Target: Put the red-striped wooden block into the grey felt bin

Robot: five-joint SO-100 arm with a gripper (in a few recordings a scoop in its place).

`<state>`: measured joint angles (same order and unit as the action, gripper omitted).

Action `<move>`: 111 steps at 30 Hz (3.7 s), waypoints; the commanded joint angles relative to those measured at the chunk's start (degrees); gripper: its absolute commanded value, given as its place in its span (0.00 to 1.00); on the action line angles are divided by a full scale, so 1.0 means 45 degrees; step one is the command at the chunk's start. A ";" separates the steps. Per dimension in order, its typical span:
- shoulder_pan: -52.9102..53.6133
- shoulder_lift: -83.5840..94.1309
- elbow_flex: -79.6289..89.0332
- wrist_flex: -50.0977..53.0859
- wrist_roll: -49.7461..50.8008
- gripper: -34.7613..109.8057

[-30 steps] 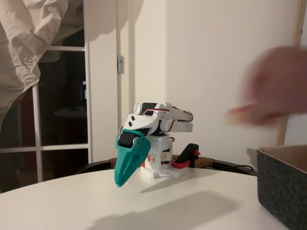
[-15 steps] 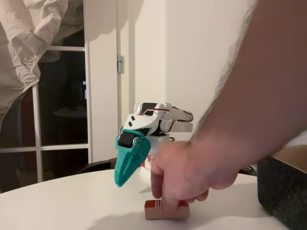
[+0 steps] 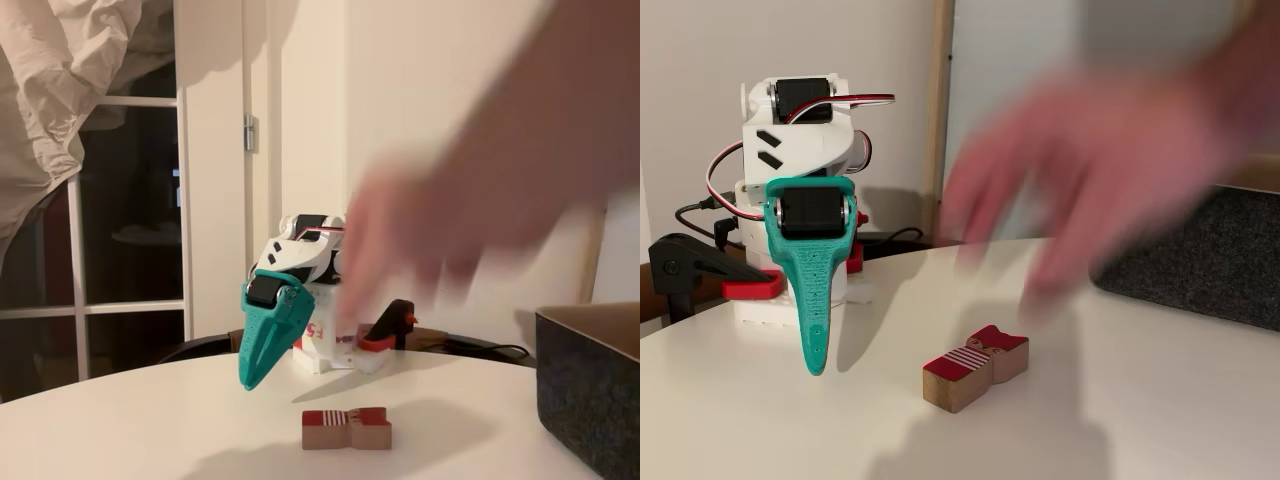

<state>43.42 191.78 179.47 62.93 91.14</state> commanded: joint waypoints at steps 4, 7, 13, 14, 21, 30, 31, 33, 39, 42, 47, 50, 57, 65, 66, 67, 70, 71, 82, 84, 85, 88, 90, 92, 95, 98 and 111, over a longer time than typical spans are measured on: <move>0.0293 0.0430 0.0117 -0.0156 0.0176 0.24; 0.0293 0.0430 0.0117 -0.0156 0.0176 0.24; 0.0293 0.0430 0.0117 -0.0156 0.0176 0.24; 0.0293 0.0430 0.0117 -0.0156 0.0176 0.24; 0.0293 0.0430 0.0117 -0.0156 0.0176 0.24; 0.0293 0.0430 0.0117 -0.0156 0.0176 0.24; 0.0293 0.0430 0.0117 -0.0156 0.0176 0.24; 0.0293 0.0430 0.0117 -0.0156 0.0332 0.24; 0.0293 0.0430 0.0137 -0.0137 0.0762 0.24; 0.0293 0.0410 0.0137 -0.0137 0.1172 0.24; -0.0059 0.0430 -0.0098 -0.0156 0.1484 0.24; -0.0273 0.0430 -0.0488 -0.0176 0.0879 0.24; -0.0508 0.0332 -0.2695 -0.0176 0.1543 0.24; -0.2305 -0.0957 -0.6211 -0.0195 0.4180 0.26; -0.2520 -0.1191 -0.6641 -0.0195 0.4297 0.26; -0.2695 -0.1523 -0.7031 -0.0195 0.4297 0.25; -0.3027 -0.2480 -0.8320 -0.0195 0.3945 0.27; -0.3105 -0.2852 -0.8730 -0.0195 0.3789 0.28; -0.4121 -0.7031 -1.1660 -0.0137 0.2461 0.28; -0.4219 -0.7734 -1.1895 -0.0137 0.2031 0.28; -0.4355 -0.8105 -1.1992 -0.0117 0.1855 0.28; -0.4395 -0.9062 -1.2305 0.0566 0.1016 0.31; -0.4453 -0.9590 -1.2422 0.1367 0.0234 0.34; -0.4609 -1.0000 -1.2539 0.2324 -0.0488 0.36; -0.4863 -1.0449 -1.2598 0.3730 -0.1543 0.41; -0.5137 -1.0742 -1.2559 0.4863 -0.2461 0.43; -0.6211 -1.1855 -1.2070 0.6719 -0.4922 0.44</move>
<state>16.17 139.92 124.45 92.29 70.31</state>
